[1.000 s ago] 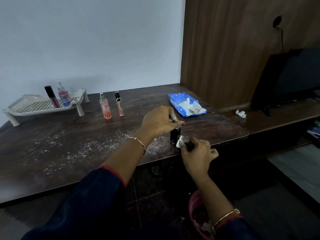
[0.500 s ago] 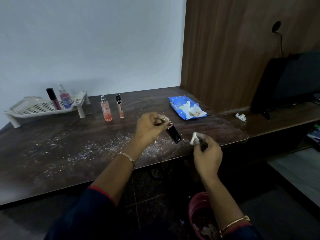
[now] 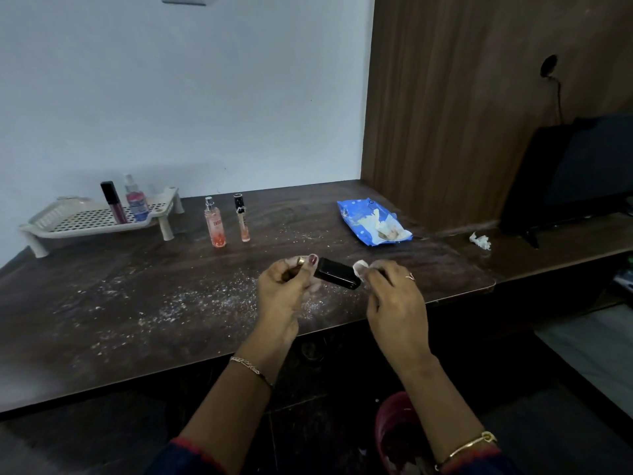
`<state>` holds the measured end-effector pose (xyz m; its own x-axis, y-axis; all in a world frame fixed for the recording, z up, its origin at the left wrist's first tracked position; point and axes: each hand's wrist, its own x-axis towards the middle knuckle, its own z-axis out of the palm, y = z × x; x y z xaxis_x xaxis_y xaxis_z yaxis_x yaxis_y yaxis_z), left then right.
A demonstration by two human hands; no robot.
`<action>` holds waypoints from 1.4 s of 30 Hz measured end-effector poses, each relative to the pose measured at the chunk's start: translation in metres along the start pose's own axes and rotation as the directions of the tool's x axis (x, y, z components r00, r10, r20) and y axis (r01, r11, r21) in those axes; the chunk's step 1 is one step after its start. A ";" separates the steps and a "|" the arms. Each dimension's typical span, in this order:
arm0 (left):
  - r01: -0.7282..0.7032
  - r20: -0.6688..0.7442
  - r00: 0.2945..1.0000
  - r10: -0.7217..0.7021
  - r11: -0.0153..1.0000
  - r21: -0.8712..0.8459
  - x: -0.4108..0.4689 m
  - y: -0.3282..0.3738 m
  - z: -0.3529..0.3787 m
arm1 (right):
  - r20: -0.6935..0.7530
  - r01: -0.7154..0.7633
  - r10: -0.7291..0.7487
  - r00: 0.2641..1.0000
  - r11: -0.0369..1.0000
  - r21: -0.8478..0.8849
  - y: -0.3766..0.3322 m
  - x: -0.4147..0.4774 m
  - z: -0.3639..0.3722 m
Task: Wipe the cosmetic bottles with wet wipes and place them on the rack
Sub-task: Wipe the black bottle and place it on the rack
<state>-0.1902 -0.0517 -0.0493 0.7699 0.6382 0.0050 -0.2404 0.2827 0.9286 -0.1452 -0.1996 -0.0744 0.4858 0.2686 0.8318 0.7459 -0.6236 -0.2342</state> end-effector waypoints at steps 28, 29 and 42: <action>0.001 -0.092 0.996 -0.023 0.972 -0.236 -0.007 0.009 -0.002 | 0.037 0.114 -0.110 0.993 0.981 -0.154 -0.048 0.017 0.008; 0.006 -0.100 0.995 -0.030 0.972 -0.236 -0.007 0.009 -0.006 | 0.018 0.098 -0.097 0.995 0.983 -0.152 -0.041 0.014 0.007; -0.012 -0.146 0.989 -0.024 0.970 -0.242 -0.009 0.009 -0.017 | 0.051 0.090 -0.088 0.995 0.995 -0.031 -0.031 0.003 0.004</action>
<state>-0.2098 -0.0429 -0.0469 0.6811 0.7287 -0.0715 -0.3855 0.4400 0.8110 -0.1653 -0.1765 -0.0667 0.4409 0.3600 0.8222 0.7721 -0.6193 -0.1429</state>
